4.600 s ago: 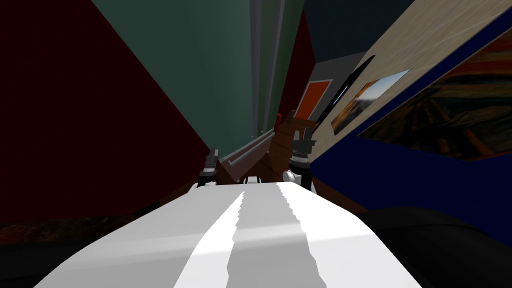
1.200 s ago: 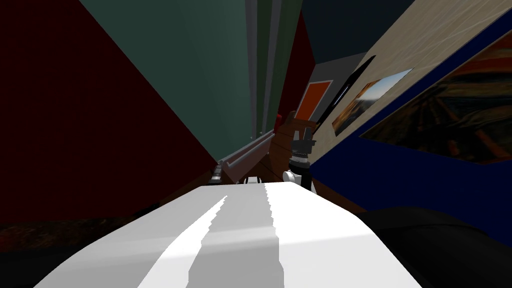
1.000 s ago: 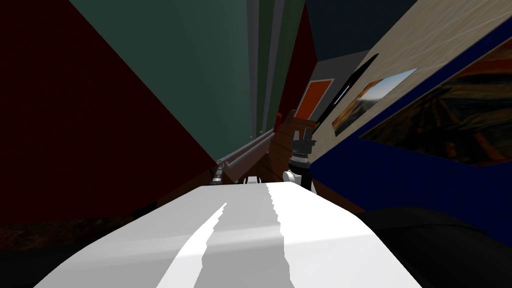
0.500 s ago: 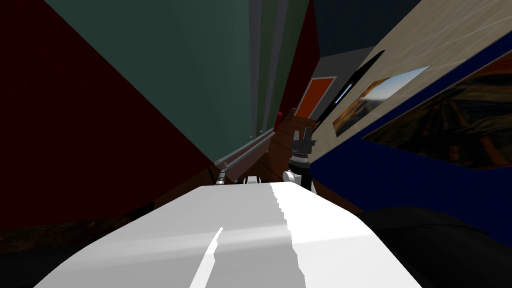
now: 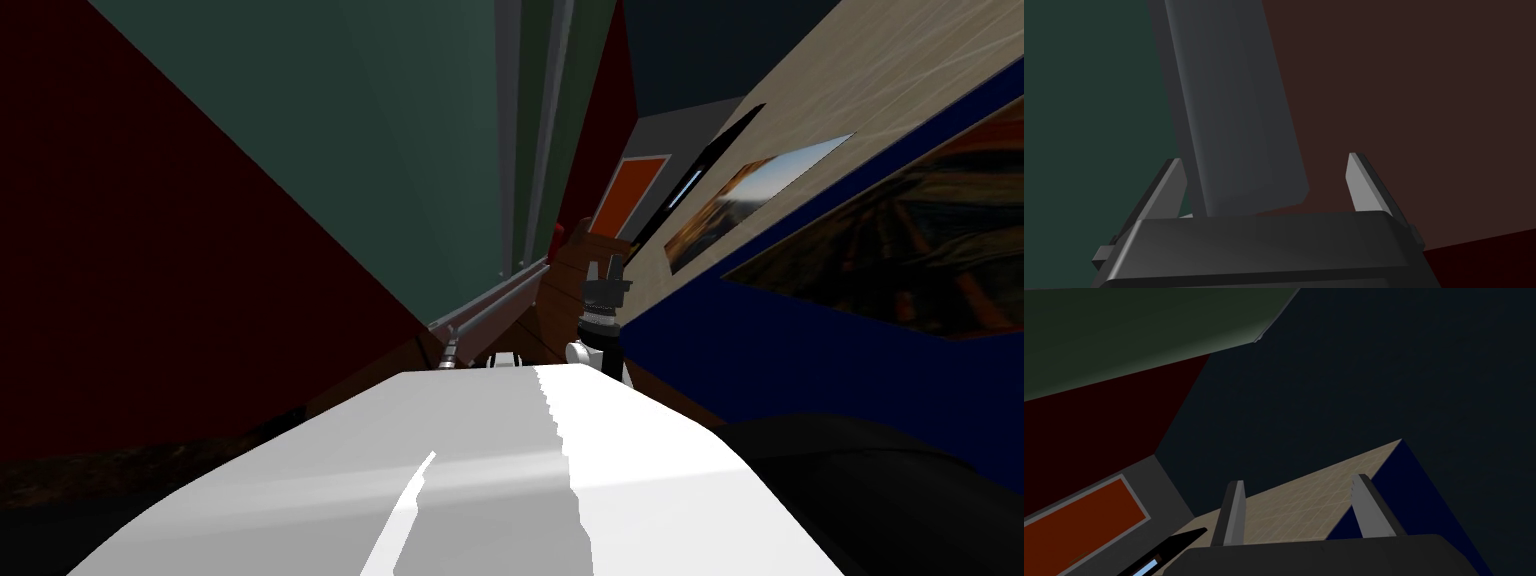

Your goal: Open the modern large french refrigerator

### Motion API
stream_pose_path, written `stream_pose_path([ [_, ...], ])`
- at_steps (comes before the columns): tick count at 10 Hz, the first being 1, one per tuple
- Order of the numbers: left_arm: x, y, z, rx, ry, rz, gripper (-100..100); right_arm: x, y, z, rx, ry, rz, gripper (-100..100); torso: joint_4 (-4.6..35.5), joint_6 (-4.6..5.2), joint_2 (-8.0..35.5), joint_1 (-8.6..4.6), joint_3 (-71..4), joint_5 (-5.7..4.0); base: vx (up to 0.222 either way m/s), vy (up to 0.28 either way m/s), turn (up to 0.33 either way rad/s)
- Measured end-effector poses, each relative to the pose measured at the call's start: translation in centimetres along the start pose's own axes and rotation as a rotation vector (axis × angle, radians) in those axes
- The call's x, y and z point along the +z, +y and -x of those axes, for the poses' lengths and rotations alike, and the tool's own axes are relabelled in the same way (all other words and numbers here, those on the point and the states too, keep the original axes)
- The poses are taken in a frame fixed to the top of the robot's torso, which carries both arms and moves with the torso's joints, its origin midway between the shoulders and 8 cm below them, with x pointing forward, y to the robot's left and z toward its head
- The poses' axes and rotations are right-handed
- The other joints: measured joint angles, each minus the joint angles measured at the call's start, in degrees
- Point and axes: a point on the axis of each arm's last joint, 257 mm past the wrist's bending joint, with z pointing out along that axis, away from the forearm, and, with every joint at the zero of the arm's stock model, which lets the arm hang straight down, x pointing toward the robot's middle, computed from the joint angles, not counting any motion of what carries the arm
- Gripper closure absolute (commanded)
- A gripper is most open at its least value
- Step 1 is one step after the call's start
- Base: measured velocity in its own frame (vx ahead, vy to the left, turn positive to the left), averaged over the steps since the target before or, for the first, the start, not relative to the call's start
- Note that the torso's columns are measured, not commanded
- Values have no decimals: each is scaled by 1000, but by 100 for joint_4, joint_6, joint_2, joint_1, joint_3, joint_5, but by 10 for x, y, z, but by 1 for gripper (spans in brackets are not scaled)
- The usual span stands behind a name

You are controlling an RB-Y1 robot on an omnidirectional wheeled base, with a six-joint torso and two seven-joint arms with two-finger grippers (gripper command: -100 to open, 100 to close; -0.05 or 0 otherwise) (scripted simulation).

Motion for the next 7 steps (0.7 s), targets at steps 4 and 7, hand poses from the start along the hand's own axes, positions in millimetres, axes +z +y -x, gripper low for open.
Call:
stream_pose_path([
  [4, 19, -5, 0, -1, 5, -23, 100, 0, 0, 0, 0, 0, 0, 0, -18, 8, 1, 6, 8, 18, -78, -46, 44],
  [7, 40, -6, -6, -3, 22, -25, 100, 0, 0, 0, 0, 0, 0, 0, -16, -8, -3, 19, 2, 10, -140, -64, 27],
])
